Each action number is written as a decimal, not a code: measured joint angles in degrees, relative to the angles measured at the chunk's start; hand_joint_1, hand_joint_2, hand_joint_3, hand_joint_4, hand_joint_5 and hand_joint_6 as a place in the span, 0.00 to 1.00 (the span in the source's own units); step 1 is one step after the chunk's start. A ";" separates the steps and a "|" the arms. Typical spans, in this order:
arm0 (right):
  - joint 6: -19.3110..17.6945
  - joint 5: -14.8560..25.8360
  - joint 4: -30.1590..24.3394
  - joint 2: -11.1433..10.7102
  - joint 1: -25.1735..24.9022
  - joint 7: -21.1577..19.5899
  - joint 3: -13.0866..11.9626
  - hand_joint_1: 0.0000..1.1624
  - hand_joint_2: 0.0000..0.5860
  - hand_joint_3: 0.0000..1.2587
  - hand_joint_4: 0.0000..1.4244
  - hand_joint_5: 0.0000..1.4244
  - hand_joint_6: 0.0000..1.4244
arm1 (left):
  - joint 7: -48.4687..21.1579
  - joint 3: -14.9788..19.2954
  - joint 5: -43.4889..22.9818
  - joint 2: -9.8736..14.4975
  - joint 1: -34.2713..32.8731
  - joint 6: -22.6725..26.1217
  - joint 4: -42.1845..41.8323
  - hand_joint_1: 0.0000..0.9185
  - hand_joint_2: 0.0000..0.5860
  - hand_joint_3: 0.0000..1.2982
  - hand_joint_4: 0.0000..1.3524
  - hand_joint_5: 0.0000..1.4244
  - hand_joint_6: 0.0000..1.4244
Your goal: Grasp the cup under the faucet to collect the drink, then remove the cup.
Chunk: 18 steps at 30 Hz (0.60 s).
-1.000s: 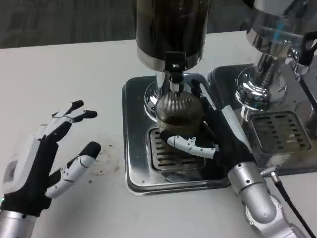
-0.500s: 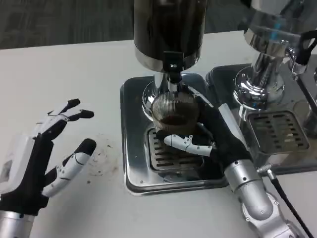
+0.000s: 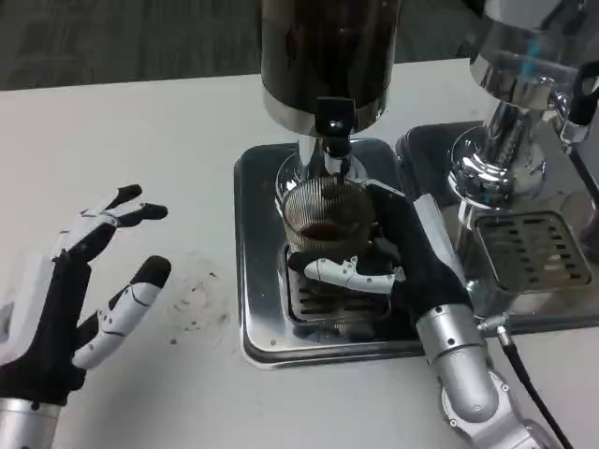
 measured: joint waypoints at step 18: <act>-0.99 -0.98 -1.99 -0.03 3.01 -5.78 -1.19 0.93 0.14 0.57 0.52 0.51 0.51 | -2.40 -2.91 -1.59 -0.11 -3.09 -0.03 4.86 0.00 0.35 0.32 0.12 0.22 0.10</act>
